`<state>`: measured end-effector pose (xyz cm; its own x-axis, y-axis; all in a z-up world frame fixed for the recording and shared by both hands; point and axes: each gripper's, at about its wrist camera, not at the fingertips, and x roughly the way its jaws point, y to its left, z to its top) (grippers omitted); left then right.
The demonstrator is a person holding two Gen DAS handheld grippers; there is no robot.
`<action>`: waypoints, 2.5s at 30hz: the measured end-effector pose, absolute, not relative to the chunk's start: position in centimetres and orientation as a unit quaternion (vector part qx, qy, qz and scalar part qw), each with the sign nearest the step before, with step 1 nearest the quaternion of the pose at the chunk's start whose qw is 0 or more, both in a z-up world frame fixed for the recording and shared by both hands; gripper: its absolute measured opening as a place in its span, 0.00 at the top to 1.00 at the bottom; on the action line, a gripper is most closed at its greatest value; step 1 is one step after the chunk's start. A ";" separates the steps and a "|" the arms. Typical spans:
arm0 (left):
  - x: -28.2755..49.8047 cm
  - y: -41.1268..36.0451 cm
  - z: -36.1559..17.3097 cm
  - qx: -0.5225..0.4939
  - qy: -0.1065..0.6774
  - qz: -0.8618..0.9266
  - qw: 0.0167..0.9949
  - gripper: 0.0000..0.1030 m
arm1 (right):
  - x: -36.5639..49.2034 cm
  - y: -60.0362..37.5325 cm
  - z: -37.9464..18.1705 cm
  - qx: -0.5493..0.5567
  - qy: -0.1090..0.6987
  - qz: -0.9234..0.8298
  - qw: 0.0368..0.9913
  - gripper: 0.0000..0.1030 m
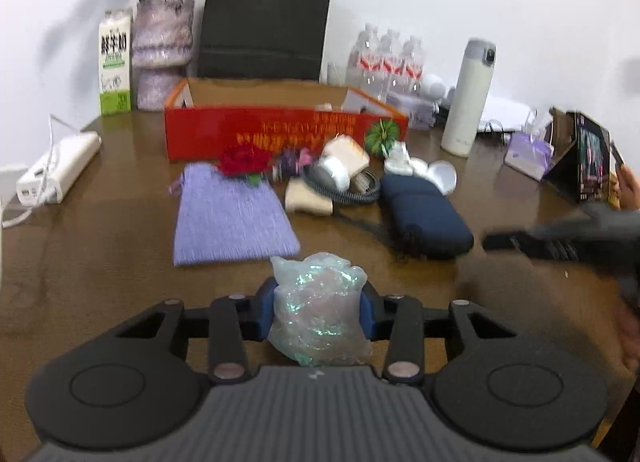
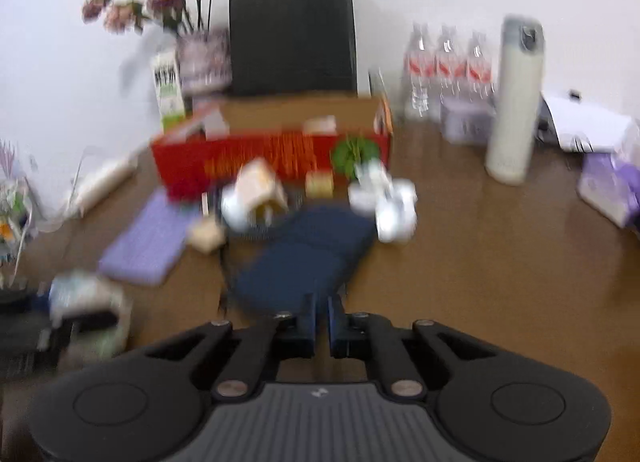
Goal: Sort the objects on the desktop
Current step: 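Grasp the iridescent plastic bag with the left tool while the right tool grasps the navy pouch, then carry the plastic bag with the left tool into the box while the right tool drops the navy pouch there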
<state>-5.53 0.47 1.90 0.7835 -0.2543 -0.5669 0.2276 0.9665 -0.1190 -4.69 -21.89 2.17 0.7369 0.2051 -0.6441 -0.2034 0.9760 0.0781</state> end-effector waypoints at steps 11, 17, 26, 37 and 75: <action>-6.0 -0.2 1.2 0.010 0.308 -0.112 0.945 0.31 | 0.4 -20.5 1.7 0.051 0.320 0.106 0.940 0.12; -5.6 0.4 1.1 0.002 0.308 -0.109 0.945 0.31 | 4.3 -19.1 0.4 0.030 0.347 0.087 0.933 0.30; -5.4 0.2 0.8 -0.001 0.312 -0.123 0.942 0.33 | -2.2 -22.7 1.2 -0.038 0.363 0.072 0.928 0.39; -5.7 0.2 1.1 -0.004 0.314 -0.113 0.943 0.41 | -4.1 -21.2 1.1 -0.055 0.377 0.106 0.919 0.29; 34.5 4.2 5.2 0.032 0.407 -0.006 0.913 0.41 | 36.5 -17.6 3.8 -0.046 0.405 0.017 0.913 0.37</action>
